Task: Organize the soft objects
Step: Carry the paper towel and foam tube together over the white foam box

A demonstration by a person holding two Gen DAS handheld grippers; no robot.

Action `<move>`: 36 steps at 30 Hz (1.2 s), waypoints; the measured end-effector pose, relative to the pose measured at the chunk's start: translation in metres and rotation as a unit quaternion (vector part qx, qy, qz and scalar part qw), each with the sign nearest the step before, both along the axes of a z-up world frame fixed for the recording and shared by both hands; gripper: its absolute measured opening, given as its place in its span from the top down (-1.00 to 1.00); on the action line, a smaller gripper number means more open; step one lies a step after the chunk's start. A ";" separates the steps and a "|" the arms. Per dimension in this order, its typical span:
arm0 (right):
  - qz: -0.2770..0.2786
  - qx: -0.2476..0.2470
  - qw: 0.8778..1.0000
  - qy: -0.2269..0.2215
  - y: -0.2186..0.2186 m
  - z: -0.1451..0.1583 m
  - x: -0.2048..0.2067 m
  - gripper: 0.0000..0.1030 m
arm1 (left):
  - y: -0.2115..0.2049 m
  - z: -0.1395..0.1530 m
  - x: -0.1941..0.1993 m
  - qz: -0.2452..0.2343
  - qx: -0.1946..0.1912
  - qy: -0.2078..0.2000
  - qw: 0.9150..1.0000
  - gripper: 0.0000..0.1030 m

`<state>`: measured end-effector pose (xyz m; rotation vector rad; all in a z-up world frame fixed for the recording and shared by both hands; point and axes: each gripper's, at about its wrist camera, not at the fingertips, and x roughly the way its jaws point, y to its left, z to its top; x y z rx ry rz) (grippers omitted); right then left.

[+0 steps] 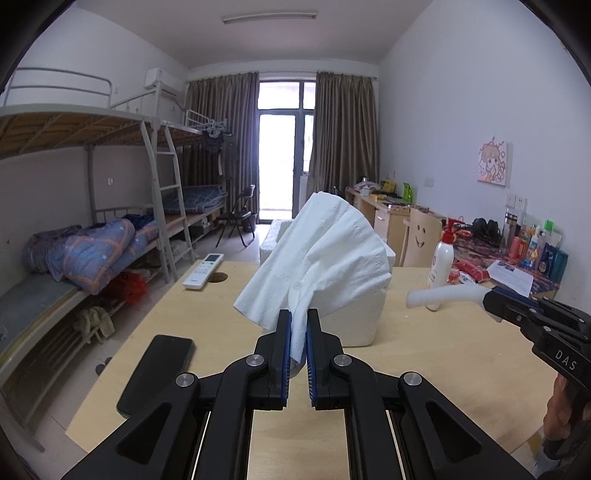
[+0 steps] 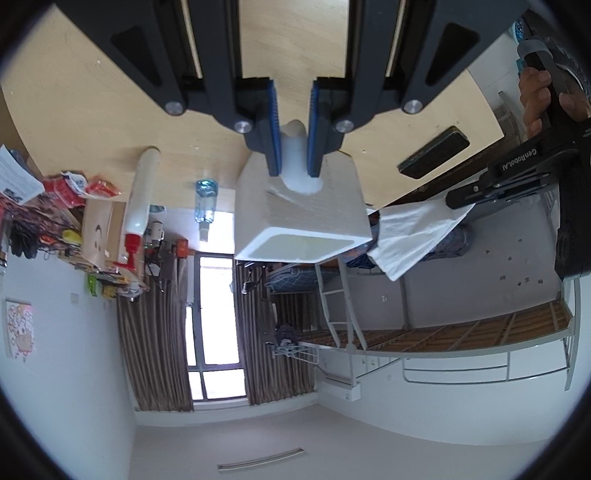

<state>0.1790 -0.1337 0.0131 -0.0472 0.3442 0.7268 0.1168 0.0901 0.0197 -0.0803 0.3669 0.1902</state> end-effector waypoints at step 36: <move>0.014 0.025 0.998 -0.055 0.035 0.042 0.001 0.68 | 0.024 0.039 0.018 0.013 0.020 -0.042 0.999 0.85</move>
